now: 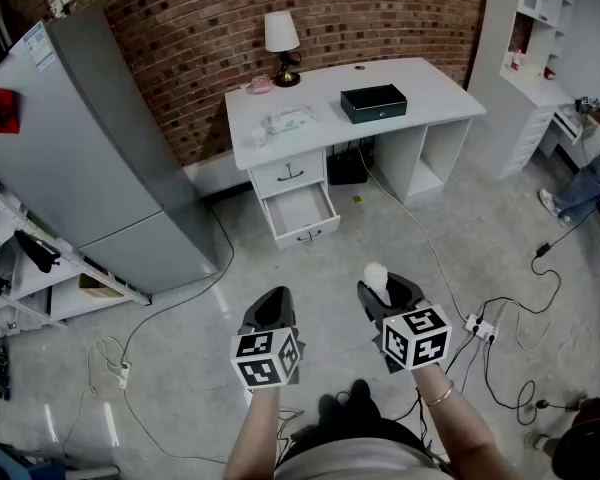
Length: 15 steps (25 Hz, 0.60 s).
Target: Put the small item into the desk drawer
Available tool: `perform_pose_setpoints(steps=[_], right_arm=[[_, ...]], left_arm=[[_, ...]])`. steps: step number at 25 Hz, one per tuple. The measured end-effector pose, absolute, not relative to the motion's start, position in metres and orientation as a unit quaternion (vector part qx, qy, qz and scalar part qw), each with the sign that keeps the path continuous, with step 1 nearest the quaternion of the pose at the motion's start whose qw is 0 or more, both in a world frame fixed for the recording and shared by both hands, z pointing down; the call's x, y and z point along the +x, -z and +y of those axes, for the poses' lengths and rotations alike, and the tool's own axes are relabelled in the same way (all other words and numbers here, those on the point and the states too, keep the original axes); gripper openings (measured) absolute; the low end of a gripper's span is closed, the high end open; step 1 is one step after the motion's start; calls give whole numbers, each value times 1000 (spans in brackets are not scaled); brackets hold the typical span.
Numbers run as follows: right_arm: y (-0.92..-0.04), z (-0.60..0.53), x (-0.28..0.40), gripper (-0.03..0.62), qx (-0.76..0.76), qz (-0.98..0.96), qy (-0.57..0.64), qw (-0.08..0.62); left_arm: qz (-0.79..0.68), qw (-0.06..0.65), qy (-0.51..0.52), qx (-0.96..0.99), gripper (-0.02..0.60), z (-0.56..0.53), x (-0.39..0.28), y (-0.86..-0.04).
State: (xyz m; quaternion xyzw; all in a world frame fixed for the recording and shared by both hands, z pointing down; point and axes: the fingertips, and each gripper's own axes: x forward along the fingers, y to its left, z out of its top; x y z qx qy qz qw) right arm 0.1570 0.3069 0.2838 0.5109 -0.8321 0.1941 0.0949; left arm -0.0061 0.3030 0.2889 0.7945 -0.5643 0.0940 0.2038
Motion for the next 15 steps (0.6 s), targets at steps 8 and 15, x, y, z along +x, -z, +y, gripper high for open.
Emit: perform_pose_setpoints(steps=[8, 15], right_arm=[[-288, 296, 166, 187, 502, -838, -189, 101], [-287, 288, 184, 189, 491, -845, -193, 88]], left_arm=[[-574, 197, -102, 788, 26, 289, -1, -289], [-585, 183, -106, 783, 26, 287, 14, -284]])
